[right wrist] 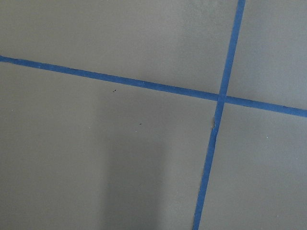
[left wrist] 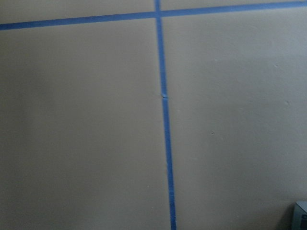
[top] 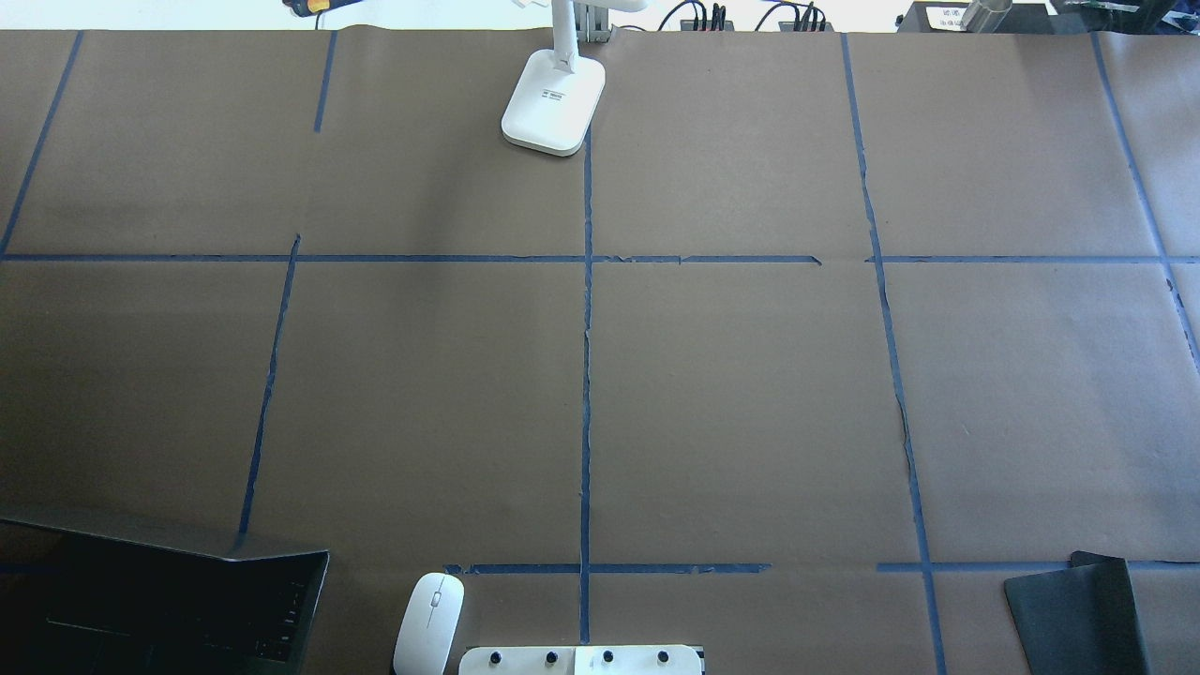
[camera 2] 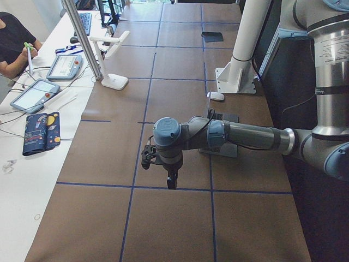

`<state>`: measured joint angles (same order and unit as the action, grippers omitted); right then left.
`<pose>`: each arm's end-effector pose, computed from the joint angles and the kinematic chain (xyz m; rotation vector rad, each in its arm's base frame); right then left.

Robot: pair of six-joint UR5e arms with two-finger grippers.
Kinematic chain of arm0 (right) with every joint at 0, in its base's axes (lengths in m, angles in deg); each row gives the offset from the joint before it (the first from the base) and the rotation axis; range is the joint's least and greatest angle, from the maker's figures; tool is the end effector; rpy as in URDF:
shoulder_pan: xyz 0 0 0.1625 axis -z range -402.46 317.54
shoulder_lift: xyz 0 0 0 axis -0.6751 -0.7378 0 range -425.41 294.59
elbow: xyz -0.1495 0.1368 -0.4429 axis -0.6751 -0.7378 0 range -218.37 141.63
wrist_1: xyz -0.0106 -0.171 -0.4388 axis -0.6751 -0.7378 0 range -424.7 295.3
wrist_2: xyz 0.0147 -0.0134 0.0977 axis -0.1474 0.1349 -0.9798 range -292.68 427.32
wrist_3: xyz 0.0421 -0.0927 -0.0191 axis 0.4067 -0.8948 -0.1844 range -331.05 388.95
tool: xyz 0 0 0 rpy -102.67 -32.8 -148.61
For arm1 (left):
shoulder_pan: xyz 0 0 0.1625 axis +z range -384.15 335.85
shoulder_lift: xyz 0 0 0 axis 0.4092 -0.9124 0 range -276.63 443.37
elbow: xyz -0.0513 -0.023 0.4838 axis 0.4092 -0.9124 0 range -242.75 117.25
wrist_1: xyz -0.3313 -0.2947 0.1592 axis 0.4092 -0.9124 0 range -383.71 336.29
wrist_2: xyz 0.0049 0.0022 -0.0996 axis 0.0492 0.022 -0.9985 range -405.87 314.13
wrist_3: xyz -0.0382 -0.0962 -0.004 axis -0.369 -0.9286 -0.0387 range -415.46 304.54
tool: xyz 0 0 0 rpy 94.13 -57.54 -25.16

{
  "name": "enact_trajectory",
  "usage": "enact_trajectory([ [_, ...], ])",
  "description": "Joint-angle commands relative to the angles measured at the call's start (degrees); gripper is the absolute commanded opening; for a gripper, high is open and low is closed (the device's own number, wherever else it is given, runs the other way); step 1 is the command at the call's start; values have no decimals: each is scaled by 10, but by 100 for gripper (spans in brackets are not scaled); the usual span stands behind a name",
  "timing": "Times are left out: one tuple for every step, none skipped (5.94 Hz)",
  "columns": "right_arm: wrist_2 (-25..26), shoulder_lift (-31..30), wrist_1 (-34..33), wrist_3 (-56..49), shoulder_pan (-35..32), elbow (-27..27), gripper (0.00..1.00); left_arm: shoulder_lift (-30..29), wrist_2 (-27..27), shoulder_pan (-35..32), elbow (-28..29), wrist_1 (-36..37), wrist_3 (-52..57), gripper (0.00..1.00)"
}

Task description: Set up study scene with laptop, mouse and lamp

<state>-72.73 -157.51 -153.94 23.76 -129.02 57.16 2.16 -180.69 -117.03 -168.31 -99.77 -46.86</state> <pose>0.0215 -0.5397 0.6813 0.0818 -0.8732 -0.1727 -0.0835 -0.4605 0.6758 -0.0400 0.7892 0.0456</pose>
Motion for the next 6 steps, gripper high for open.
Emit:
enact_trajectory([
  [0,0,1,-1,0,3,100,-51,9,-5,50,-1,0,100],
  [0,0,1,-1,0,4,100,-49,9,-3,38,3,-1,100],
  [4,-4,2,-3,0,3,100,-49,8,-2,30,3,-2,100],
  [6,-6,2,-7,0,0,100,-49,4,-1,30,2,-3,100],
  [6,-6,1,-8,0,2,100,-50,1,-1,34,-3,-4,100],
  [5,-5,0,-7,0,0,100,-51,2,16,29,-2,-2,100],
])
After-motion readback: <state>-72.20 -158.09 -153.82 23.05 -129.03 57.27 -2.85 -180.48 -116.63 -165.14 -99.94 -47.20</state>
